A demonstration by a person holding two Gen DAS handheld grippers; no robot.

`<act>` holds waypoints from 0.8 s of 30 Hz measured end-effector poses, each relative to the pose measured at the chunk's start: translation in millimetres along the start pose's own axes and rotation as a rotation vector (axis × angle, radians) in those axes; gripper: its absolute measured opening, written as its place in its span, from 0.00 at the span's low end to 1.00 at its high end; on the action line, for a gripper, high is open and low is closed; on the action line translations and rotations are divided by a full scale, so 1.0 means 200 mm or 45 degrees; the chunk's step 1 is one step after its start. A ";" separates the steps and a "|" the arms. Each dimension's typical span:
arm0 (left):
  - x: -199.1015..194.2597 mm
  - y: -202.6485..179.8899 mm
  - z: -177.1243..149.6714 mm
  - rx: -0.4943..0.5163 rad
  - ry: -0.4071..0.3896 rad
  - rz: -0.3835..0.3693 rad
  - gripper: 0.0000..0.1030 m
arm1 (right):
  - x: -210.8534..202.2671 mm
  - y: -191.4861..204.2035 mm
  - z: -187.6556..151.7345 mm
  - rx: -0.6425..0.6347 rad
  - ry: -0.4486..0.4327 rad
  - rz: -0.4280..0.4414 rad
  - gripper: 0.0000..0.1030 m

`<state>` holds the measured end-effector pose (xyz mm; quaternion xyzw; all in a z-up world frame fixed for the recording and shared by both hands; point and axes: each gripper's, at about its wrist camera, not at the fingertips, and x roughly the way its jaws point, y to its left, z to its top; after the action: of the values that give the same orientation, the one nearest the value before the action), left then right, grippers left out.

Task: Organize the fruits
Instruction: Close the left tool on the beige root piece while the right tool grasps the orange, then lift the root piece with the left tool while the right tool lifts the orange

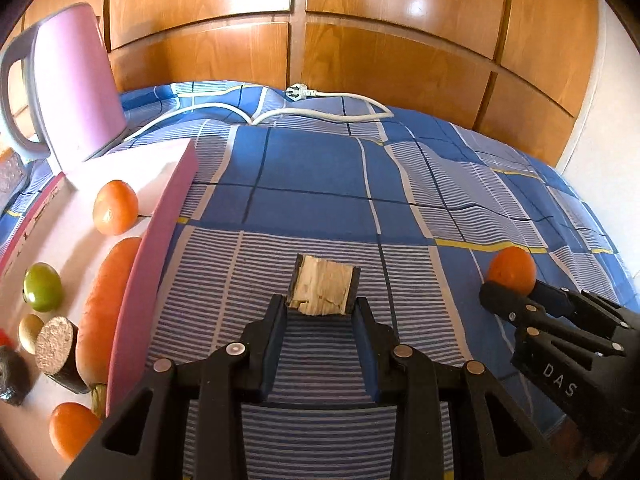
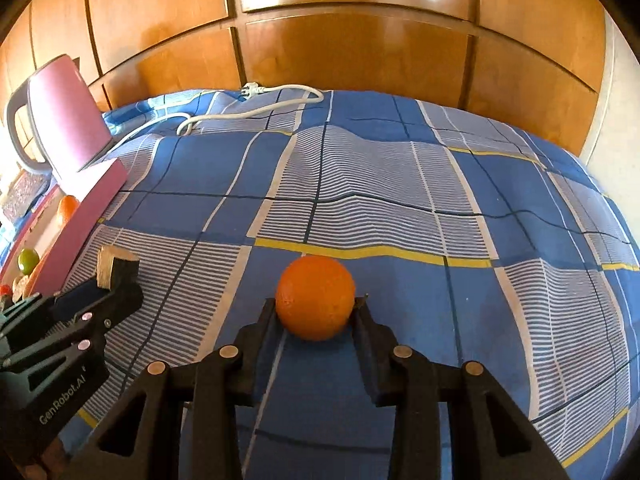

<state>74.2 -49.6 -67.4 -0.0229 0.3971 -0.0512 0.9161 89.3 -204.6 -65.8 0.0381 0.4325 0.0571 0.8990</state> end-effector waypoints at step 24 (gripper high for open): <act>0.00 0.00 -0.01 -0.006 -0.007 -0.015 0.33 | 0.02 0.01 -0.01 0.030 -0.021 -0.002 0.42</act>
<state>72.7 -49.1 -68.0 -0.0275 0.3944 -0.0558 0.9168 89.7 -201.2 -69.6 0.0487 0.4257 0.0511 0.9021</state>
